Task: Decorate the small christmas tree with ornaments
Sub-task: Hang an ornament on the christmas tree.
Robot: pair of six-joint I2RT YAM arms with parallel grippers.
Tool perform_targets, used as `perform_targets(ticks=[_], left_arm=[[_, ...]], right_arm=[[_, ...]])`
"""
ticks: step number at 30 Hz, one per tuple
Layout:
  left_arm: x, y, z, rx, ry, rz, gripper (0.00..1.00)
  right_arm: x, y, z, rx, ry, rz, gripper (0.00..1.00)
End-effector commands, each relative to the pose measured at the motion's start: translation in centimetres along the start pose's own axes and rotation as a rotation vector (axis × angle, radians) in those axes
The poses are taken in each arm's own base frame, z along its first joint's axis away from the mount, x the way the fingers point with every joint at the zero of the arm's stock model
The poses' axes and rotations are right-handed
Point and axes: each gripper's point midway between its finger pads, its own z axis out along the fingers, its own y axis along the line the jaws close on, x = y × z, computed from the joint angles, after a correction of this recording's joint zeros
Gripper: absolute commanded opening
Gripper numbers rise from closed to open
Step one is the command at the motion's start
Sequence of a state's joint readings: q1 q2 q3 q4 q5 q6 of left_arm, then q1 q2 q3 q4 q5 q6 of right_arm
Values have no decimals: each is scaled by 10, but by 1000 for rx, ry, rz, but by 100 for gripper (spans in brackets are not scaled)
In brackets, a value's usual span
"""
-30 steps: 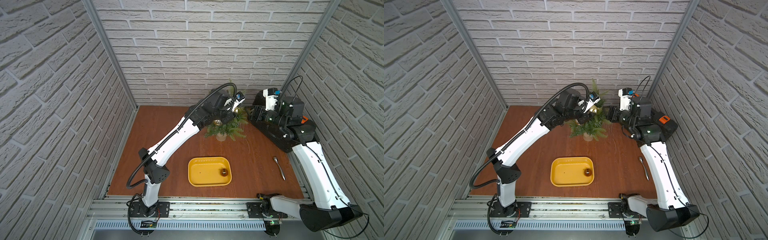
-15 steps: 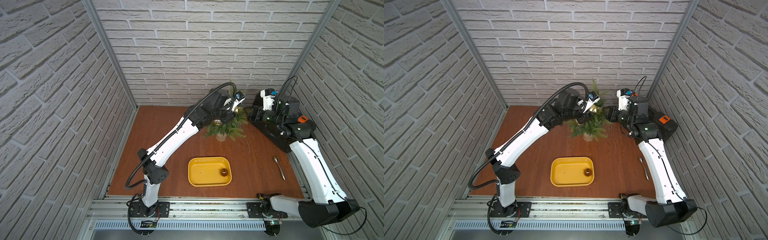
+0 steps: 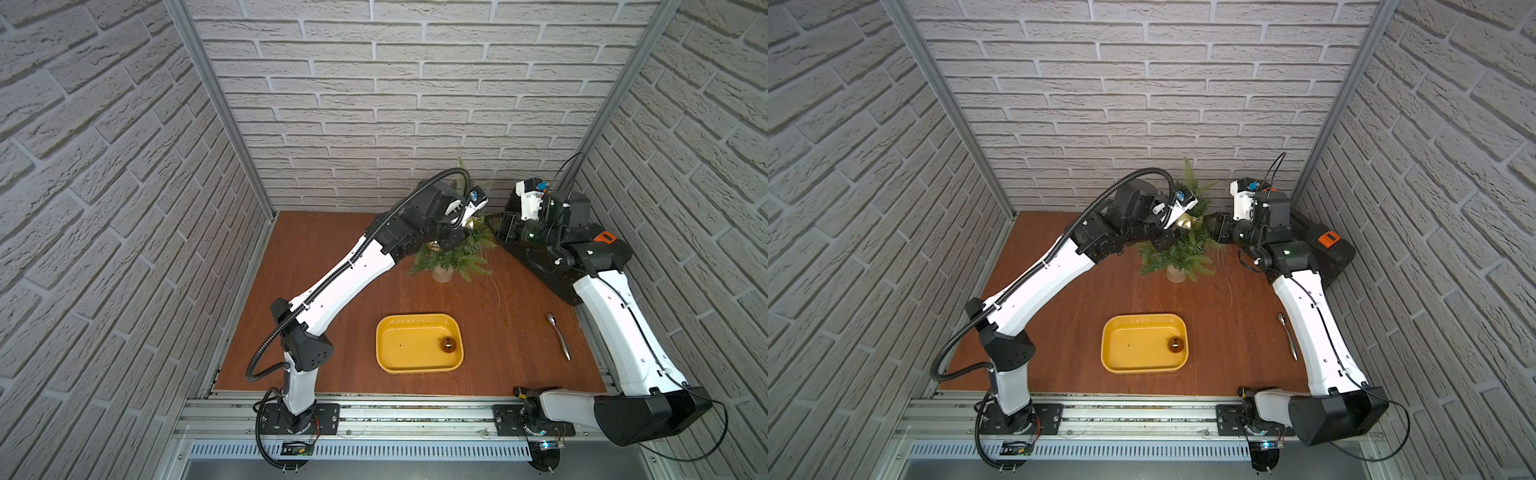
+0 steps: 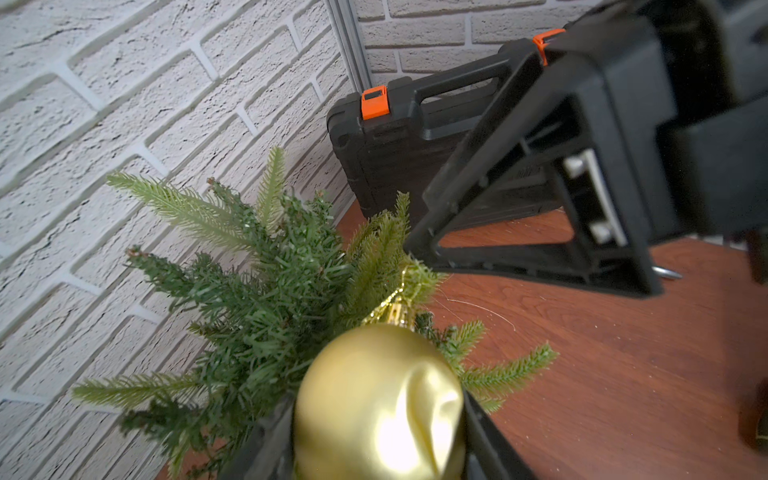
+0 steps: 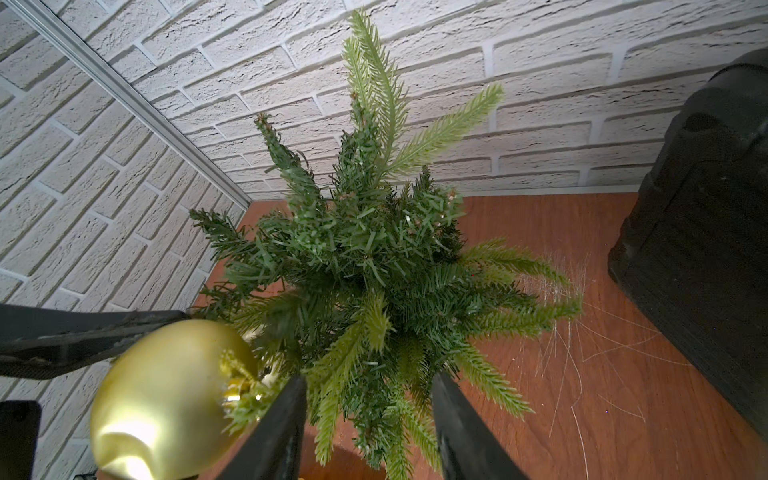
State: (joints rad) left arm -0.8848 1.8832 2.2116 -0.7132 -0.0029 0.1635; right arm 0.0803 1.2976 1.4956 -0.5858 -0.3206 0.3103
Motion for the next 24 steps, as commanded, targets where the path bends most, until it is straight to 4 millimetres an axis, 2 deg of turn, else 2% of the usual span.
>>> perform_targets(ticks=[1,7,16,20,24], left_arm=[[-23,2,-21,-2,-97,0,63],[-24,-6,-25,41,-113,7,72],[-30,-12,-43,66,-171,10,74],[-30,-9,-56,47,-189,6,74],[-21,-3,-66,-1,-173,-4,74]], right_arm=[[-11,5,0,-27,-39,-8,50],[-11,7,0,-36,-40,-7,50],[-14,7,-5,-27,-55,-9,50],[-17,10,-16,-25,-72,-15,56],[-20,14,-31,-19,-92,-24,59]])
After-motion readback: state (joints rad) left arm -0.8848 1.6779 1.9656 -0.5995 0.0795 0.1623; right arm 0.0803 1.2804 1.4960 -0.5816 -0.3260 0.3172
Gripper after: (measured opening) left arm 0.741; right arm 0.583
